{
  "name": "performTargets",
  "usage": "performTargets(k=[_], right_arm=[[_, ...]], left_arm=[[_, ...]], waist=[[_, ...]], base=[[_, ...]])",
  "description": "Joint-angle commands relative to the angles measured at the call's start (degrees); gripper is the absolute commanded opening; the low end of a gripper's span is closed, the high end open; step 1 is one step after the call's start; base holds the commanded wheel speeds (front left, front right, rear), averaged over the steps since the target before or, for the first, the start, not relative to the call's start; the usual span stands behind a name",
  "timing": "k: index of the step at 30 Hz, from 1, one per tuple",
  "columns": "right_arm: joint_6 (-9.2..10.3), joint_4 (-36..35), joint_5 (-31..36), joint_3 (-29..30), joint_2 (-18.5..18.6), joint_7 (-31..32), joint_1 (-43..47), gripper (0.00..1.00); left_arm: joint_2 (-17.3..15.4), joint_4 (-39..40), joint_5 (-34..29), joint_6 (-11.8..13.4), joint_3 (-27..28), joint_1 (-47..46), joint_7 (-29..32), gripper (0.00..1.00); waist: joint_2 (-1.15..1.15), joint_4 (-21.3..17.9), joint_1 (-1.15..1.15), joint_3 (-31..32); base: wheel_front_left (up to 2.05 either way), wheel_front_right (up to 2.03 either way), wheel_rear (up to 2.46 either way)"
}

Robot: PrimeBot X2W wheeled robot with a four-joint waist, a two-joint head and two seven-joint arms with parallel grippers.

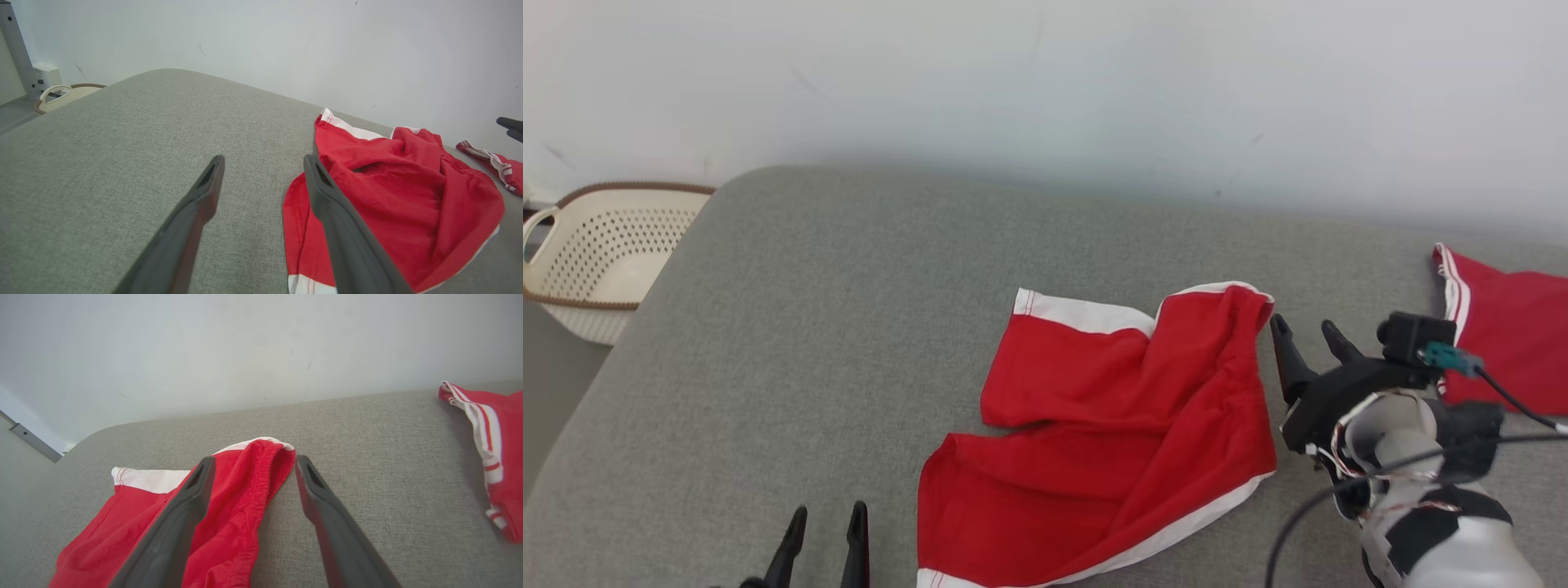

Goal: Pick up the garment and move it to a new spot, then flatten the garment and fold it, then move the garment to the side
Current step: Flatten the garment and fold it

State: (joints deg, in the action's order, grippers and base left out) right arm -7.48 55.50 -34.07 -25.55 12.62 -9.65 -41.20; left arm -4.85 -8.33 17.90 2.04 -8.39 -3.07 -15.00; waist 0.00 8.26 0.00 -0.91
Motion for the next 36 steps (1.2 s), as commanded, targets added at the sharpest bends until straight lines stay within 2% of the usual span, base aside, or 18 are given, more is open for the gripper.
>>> performTargets(k=[1,5,9,11,15,26,31,36], right_arm=[[-0.04,-0.8,-0.5,-0.4,0.6,-0.7,1.5,1.00],[-0.04,-6.5,-2.1,-0.7,3.0,-3.4,5.6,1.00],[-0.05,-13.4,-0.1,0.4,5.8,-5.2,10.9,1.00],[-0.05,-19.8,2.3,3.4,7.0,-5.6,15.6,1.00],[-0.05,-28.6,5.4,8.7,6.5,-5.6,23.3,1.00],[-0.05,-46.0,15.1,18.8,-0.3,-5.5,38.3,1.00],[-0.05,-51.2,17.7,22.1,-4.5,-5.0,43.1,1.00],[-0.05,-55.4,20.3,23.3,-6.9,-3.7,46.2,1.00]], left_arm=[[-0.1,-0.1,-0.6,-0.3,0.0,1.5,-0.2,1.00],[-0.5,0.3,-0.6,-0.3,0.1,2.2,-0.2,1.00],[-0.9,0.9,-0.5,0.2,0.5,3.5,-0.2,1.00],[-1.1,1.6,-0.3,0.6,0.9,4.0,-0.2,1.00],[-1.5,2.2,-0.2,0.7,1.1,4.4,-0.2,1.00],[-1.7,3.1,-0.5,1.2,0.7,3.2,-0.2,1.00],[-2.0,3.5,-0.5,1.2,0.7,2.9,-0.2,1.00],[-2.8,3.8,-1.3,1.4,0.5,2.6,-0.2,1.00]], waist=[[0.00,-1.0,0.00,1.3],[0.00,-1.7,0.00,2.5],[0.00,-2.3,0.00,3.1],[0.00,-3.0,0.00,3.5],[0.00,-3.8,0.00,3.6],[0.00,-5.5,0.00,3.4],[0.00,-6.3,0.00,3.5],[0.00,-7.7,0.00,3.5]], base=[[0.00,0.00,0.00],[0.00,0.00,0.00],[0.00,0.00,0.00],[0.00,0.00,0.00],[0.00,0.00,0.00],[0.00,0.00,0.00],[0.00,0.00,0.00],[0.00,0.00,0.00]])
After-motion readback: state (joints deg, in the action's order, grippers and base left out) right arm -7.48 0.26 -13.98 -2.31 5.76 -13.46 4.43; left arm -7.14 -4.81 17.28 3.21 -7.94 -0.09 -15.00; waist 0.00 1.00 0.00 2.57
